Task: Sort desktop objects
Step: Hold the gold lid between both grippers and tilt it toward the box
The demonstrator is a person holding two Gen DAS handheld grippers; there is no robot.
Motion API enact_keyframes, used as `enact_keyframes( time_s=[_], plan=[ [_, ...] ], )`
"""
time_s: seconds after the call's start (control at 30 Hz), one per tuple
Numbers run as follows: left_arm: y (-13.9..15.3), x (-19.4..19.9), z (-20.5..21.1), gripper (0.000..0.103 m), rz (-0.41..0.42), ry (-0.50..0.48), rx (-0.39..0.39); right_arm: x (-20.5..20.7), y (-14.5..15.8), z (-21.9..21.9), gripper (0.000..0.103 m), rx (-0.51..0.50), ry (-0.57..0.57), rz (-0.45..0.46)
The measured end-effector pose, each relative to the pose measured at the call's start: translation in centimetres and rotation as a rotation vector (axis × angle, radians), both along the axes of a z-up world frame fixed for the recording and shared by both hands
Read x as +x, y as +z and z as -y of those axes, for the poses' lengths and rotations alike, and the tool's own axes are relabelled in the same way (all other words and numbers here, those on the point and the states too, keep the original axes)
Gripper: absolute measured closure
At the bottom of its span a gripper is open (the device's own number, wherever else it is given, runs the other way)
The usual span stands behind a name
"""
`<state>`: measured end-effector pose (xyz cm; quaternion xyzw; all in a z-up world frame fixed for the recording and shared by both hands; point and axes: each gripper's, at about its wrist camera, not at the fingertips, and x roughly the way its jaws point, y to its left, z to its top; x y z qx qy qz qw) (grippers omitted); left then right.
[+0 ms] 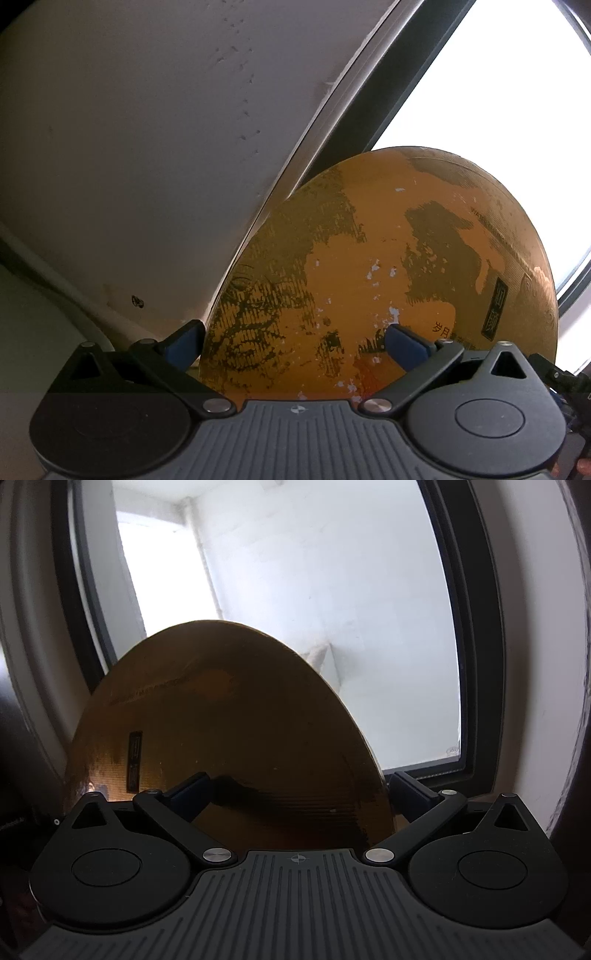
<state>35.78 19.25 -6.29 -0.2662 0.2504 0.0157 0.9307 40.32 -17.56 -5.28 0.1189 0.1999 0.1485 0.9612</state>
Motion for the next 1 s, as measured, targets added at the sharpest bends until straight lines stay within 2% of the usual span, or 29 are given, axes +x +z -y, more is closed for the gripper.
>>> enact_keyframes(
  time_s=[0.13, 0.27, 0.57, 0.63, 0.8, 1.0],
  plan=[
    [0.2, -0.5, 0.6, 0.001, 0.005, 0.012, 0.023, 0.4, 0.2, -0.3, 0.000, 0.015, -0.013, -0.005],
    [1.0, -1.1, 0.7, 0.002, 0.047, -0.001, 0.035, 0.1, 0.6, -0.3, 0.001, -0.002, -0.009, 0.021],
    [6.4, -4.8, 2.0, 0.002, 0.184, -0.016, 0.067, -4.0, 4.7, 0.8, 0.002, 0.005, -0.029, 0.168],
    [8.0, -6.0, 2.8, 0.002, 0.197, -0.015, 0.092, -5.3, 6.1, 1.3, 0.002, 0.005, -0.032, 0.189],
    [11.5, -10.2, 4.4, 0.003, 0.223, -0.027, 0.128, -10.1, 9.8, 2.1, 0.002, -0.074, -0.033, 0.242],
    [13.5, -16.5, 5.9, 0.003, 0.168, -0.049, 0.083, -17.0, 13.4, 3.8, 0.003, -0.136, -0.023, 0.230]
  ],
)
